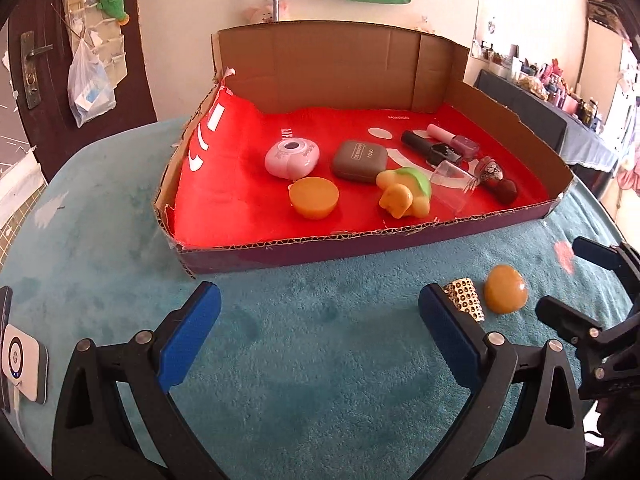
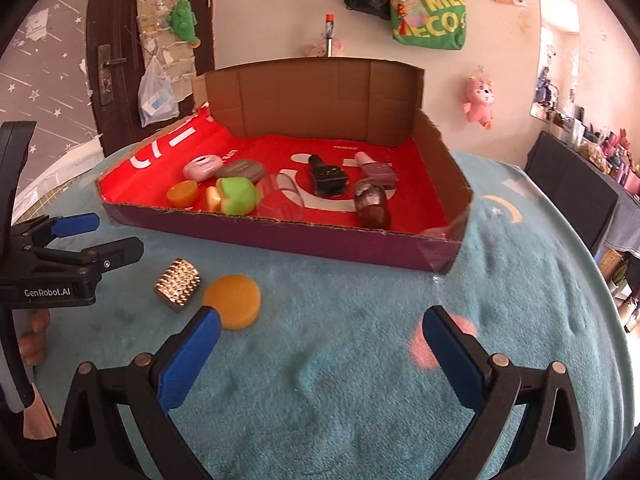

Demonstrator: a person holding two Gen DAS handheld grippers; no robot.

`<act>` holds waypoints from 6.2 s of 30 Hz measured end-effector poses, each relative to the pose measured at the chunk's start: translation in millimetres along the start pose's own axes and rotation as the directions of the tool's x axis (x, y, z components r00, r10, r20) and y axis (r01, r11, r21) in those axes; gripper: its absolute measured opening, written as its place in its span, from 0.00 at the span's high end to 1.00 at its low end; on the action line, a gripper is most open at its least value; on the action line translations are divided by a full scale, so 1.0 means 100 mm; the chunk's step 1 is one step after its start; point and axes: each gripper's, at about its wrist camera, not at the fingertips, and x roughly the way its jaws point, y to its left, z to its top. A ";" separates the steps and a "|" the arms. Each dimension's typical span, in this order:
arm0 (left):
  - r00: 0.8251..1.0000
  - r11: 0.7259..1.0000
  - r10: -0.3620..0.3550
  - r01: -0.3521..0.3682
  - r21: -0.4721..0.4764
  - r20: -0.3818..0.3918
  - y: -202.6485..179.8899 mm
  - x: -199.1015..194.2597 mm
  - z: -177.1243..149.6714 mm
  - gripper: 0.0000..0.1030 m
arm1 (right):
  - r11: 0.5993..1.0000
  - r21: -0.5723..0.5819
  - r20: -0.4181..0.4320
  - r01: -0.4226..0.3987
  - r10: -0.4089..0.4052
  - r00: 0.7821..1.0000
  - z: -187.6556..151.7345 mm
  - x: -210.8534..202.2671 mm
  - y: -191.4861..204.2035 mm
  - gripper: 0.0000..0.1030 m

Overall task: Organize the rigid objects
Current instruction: 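Move the left tool toward the gold cylinder while the right tool approaches the orange disc, then grasp the gold studded cylinder with the left tool while the right tool grasps the orange disc, then carry the gold cylinder with the left tool while the right tool carries the orange disc into the box, then lower the gold cylinder and orange disc onto the red sheet and open both tools, then lift both tools out of the box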

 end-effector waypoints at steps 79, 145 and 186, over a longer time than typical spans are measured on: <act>0.982 0.978 -0.167 0.176 0.111 -0.085 -0.43 0.28 0.00 0.77 | 0.982 -0.086 -0.116 -0.169 0.159 0.980 0.12 0.36 0.08 0.61; 0.946 0.979 -0.120 0.163 0.121 -0.301 0.00 1.72 1.64 0.76 | 0.995 -0.020 -0.431 -0.093 0.075 0.899 2.09 2.19 -0.11 0.61; 0.977 0.983 -0.158 0.169 0.076 -0.142 0.17 1.12 1.66 0.28 | 0.994 0.036 -0.339 -0.103 0.109 0.934 2.18 1.76 -0.34 0.52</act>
